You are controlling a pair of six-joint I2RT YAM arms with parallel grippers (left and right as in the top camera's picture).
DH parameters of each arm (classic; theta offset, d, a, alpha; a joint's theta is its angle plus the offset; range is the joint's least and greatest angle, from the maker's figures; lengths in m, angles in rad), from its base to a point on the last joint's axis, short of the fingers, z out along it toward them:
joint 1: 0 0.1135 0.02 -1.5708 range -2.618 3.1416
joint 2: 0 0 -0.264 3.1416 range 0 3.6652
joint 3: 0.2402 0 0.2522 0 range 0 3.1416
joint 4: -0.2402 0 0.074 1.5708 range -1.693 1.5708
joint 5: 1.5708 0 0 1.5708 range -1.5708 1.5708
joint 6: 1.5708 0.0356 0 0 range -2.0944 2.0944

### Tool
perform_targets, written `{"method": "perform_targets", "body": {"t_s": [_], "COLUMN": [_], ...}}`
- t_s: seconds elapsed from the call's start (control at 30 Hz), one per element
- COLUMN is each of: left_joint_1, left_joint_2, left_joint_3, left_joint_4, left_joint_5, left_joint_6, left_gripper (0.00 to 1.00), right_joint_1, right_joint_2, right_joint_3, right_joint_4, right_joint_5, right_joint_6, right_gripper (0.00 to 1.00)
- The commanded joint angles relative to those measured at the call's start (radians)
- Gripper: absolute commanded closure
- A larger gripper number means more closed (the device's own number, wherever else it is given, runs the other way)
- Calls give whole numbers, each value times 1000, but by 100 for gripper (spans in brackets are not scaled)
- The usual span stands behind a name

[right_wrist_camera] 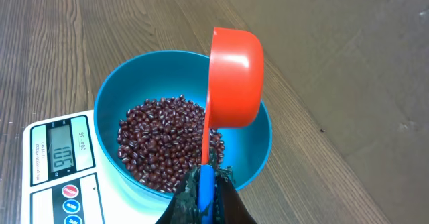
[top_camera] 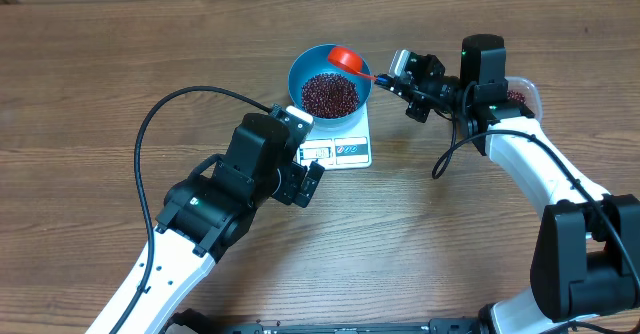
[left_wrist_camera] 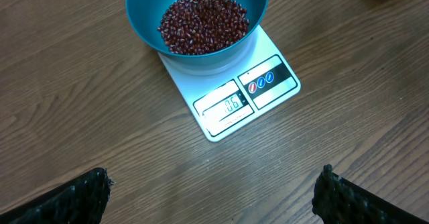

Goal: Scoop item into bowl and weigh 150g on scale
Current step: 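Lift the empty scoop and carry it right back to the tub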

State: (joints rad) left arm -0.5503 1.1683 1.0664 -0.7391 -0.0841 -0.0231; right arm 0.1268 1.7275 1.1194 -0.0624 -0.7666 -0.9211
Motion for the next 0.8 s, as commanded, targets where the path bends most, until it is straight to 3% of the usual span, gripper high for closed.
{"method": "perform_targets", "body": {"t_s": [0.0,0.33,0.43,0.63,0.77], "left_joint_1": [-6,-6,-6,-6,-6], "left_joint_2": [5,5,5,5,5], "left_joint_3": [-6,-6,-6,-6,-6], "left_joint_4": [2,2,3,2,2], "left_joint_5": [-8,-8,-8,-8,-8], "left_joint_6": [-7,-7,-6,-7,-7], "left_gripper": [1,0,1,1,0], "right_joint_1": [4,3,-1,-20,-34], "right_joint_2": [5,3,-10,-103,-185], "right_joint_3": [3,8,20,41,42], "right_joint_4": [8,6,5,0,-84], "right_joint_5": [7,7,8,134,191], "right_joint_6": [-12,29,117,449,479], "right_gripper": [96,96,96,96,96]}}
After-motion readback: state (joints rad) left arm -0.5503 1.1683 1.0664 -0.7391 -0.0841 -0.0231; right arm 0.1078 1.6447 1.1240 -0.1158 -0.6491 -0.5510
